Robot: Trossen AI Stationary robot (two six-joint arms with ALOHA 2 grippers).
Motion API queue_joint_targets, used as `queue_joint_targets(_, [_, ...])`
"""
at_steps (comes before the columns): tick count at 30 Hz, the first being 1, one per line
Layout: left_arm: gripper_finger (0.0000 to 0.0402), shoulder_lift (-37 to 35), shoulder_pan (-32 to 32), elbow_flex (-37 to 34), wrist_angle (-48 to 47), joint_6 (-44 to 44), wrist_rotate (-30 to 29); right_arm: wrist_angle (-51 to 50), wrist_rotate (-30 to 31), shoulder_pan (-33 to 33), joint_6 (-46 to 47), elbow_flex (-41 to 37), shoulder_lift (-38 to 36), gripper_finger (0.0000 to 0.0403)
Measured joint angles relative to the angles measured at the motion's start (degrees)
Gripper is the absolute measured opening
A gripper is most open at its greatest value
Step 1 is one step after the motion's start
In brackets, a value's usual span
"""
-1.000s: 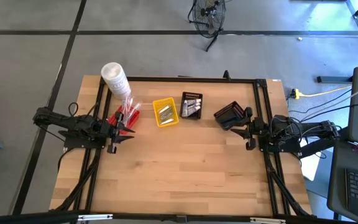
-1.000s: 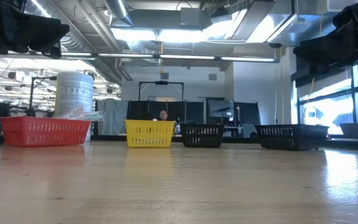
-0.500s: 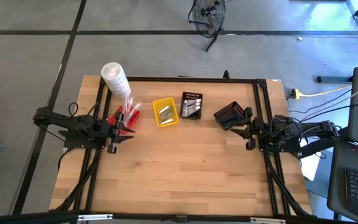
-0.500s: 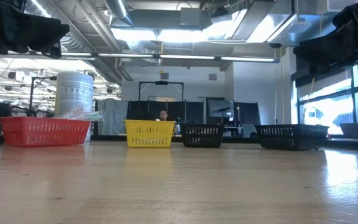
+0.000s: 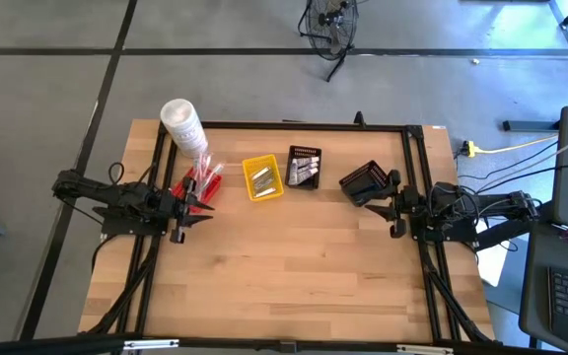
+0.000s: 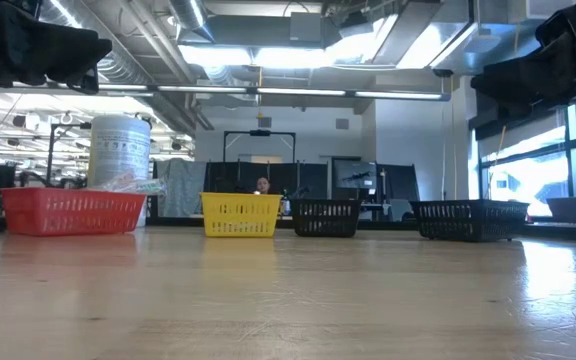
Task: Pick & Place Travel size toiletries
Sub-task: Return to Home Position
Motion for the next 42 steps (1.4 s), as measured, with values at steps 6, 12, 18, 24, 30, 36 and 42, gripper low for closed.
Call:
queue_joint_targets(6, [0.0088,0.0,0.0,0.0,0.0,0.0,0.0,0.0,0.0,0.0,0.0,0.0,0.0,0.0146])
queue_joint_targets(12, [0.0088,0.0,0.0,0.0,0.0,0.0,0.0,0.0,-0.1,0.0,0.0,0.0,0.0,0.0148])
queue_joint_targets(18, [0.0088,0.0,0.0,0.0,0.0,0.0,0.0,0.0,-0.1,0.0,0.0,0.0,0.0,0.014])
queue_joint_targets(24, [0.0088,0.0,0.0,0.0,0.0,0.0,0.0,0.0,-0.1,0.0,0.0,0.0,0.0,0.0128])
queue_joint_targets(30, [0.0088,0.0,0.0,0.0,0.0,0.0,0.0,0.0,-0.1,0.0,0.0,0.0,0.0,0.0117])
queue_joint_targets(36, [0.0088,0.0,0.0,0.0,0.0,0.0,0.0,0.0,-0.1,0.0,0.0,0.0,0.0,0.0108])
queue_joint_targets(42, [0.0088,0.0,0.0,0.0,0.0,0.0,0.0,0.0,0.1,0.0,0.0,0.0,0.0,0.0102])
